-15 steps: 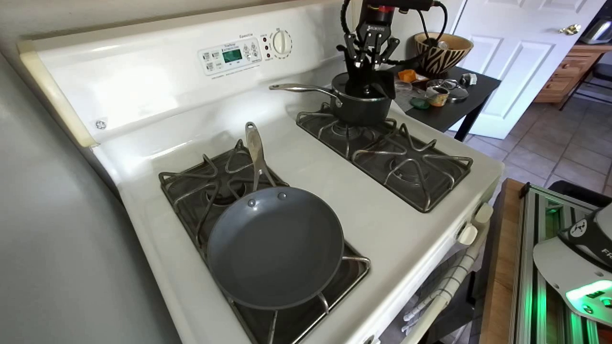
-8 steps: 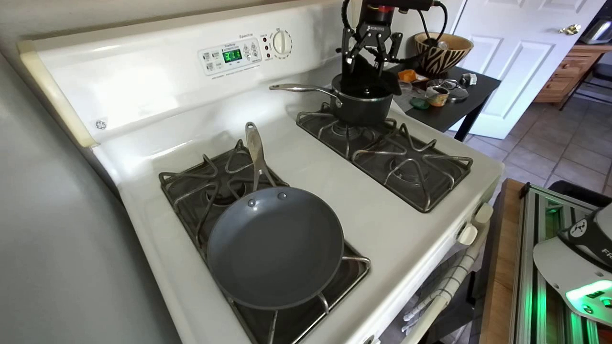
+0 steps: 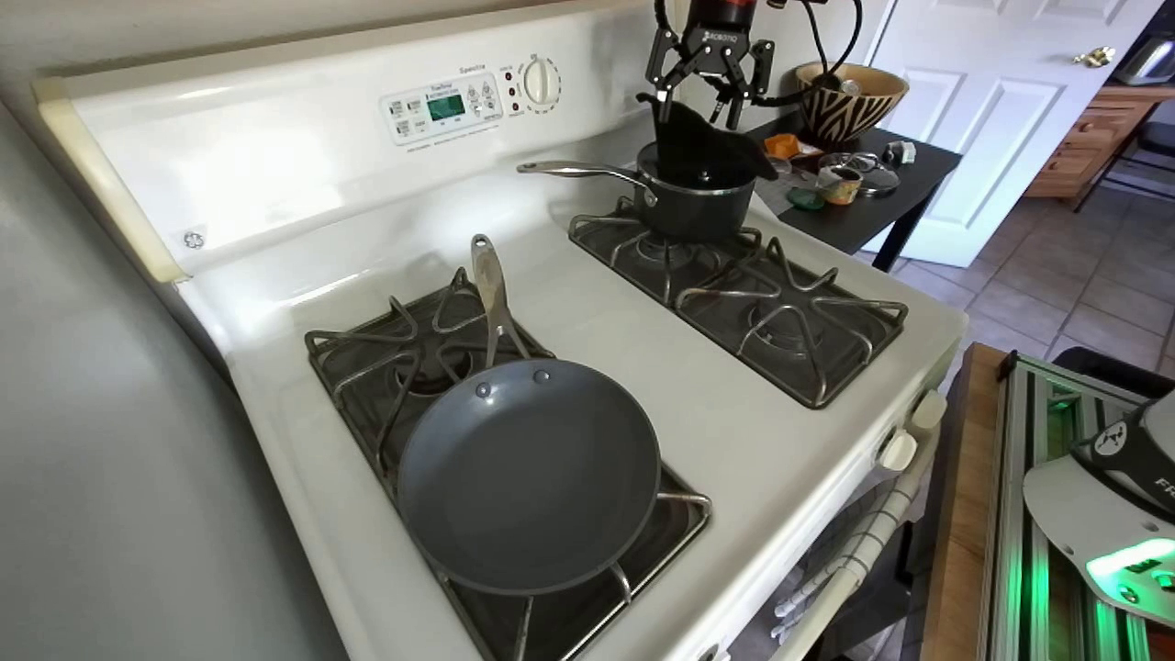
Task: Pick up the black oven mitts and put it on the clear pot lid, pick up the black oven mitts with the pot lid and cover the black pot
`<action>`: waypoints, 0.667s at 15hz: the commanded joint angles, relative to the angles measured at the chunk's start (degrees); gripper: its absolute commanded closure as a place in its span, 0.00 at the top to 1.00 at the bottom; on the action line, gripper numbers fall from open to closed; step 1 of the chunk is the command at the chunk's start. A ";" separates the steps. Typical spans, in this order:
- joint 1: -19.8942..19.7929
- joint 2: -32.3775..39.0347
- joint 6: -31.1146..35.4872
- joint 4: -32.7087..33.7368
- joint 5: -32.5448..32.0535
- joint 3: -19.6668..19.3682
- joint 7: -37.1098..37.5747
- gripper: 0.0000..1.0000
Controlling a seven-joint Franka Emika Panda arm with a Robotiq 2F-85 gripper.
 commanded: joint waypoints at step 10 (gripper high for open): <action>2.96 -12.54 19.59 -9.68 -19.28 2.60 1.29 1.00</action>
